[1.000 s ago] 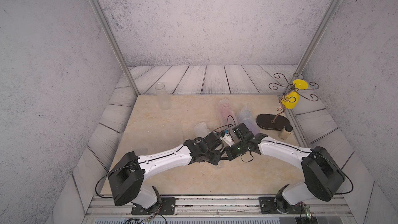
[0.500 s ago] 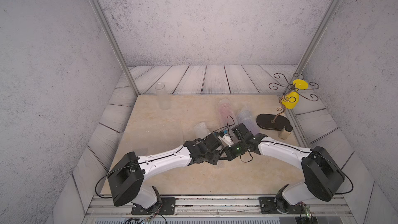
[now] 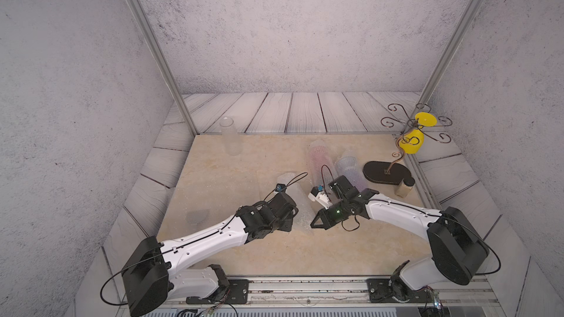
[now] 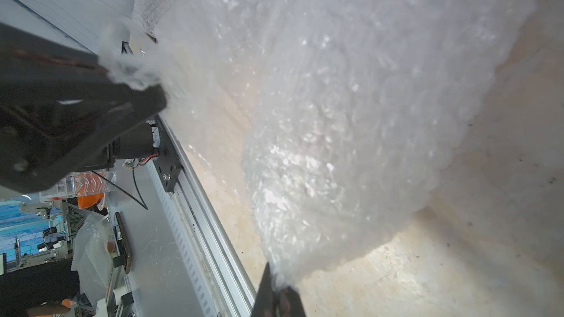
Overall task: Unwrap the vase from the bubble wrap
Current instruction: Unwrap the bubble wrap at the center of the board.
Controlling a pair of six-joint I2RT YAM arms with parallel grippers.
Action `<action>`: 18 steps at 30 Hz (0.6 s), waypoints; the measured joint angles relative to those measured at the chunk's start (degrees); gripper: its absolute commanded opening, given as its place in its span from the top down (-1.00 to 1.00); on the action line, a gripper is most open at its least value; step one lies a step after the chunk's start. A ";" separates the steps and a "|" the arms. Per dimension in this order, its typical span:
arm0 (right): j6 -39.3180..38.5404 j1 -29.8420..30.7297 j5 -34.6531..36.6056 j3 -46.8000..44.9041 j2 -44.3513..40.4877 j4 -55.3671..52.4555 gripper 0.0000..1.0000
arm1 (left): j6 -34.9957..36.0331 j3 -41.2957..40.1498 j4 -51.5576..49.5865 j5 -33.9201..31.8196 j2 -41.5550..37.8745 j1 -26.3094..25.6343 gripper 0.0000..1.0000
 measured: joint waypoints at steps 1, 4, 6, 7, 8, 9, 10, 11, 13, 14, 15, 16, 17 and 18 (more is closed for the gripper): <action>0.00 -0.04 0.17 0.00 0.00 -0.11 1.00 | -0.15 -0.22 -0.15 0.02 -0.39 0.04 1.00; -0.09 -0.13 0.68 0.00 -0.09 -0.57 0.96 | -0.61 -0.68 -0.90 0.74 -1.60 0.04 1.00; -0.17 -0.22 1.11 0.00 -0.37 -1.07 0.89 | -0.72 -1.16 -1.36 2.25 -2.54 0.09 1.00; -0.24 -0.26 1.38 0.00 -0.61 -1.42 0.84 | -0.76 -1.46 -1.88 3.17 -3.04 0.09 1.00; -0.35 -0.33 1.60 0.00 -0.90 -1.68 0.78 | -0.90 -1.79 -2.25 4.02 -3.43 0.09 1.00; -0.59 -0.35 1.84 0.07 -1.18 -2.16 0.70 | -1.16 -2.43 -2.51 5.07 -4.07 0.09 1.00; -0.81 -0.39 2.16 0.26 -1.51 -2.95 0.63 | -1.60 -3.30 -2.69 6.16 -4.83 0.09 1.00; -1.09 -0.39 2.45 0.55 -1.70 -3.63 0.55 | -1.84 -4.09 -2.75 6.95 -5.49 0.09 1.00; -1.73 -0.39 3.39 1.70 -2.21 -5.55 0.34 | -2.56 -6.05 -2.80 9.01 -7.45 0.11 0.86; -1.88 -0.39 3.89 2.29 -2.49 -6.38 0.27 | -2.91 -6.75 -2.91 9.70 -8.26 0.09 0.80; -2.14 -0.37 4.48 3.02 -2.89 -7.34 0.20 | -3.04 -7.30 -3.15 10.49 -9.05 0.09 0.74; -2.45 -0.37 5.16 3.76 -3.45 -8.24 0.13 | -3.30 -7.54 -3.67 11.23 -9.73 0.09 0.68; -2.64 -0.37 5.62 4.37 -3.89 -8.85 0.07 | -3.43 -7.54 -4.02 11.61 -10.14 0.09 0.62; -2.82 -0.39 6.43 5.25 -4.52 -9.86 0.02 | -3.56 -7.54 -4.33 12.07 -10.60 0.09 0.55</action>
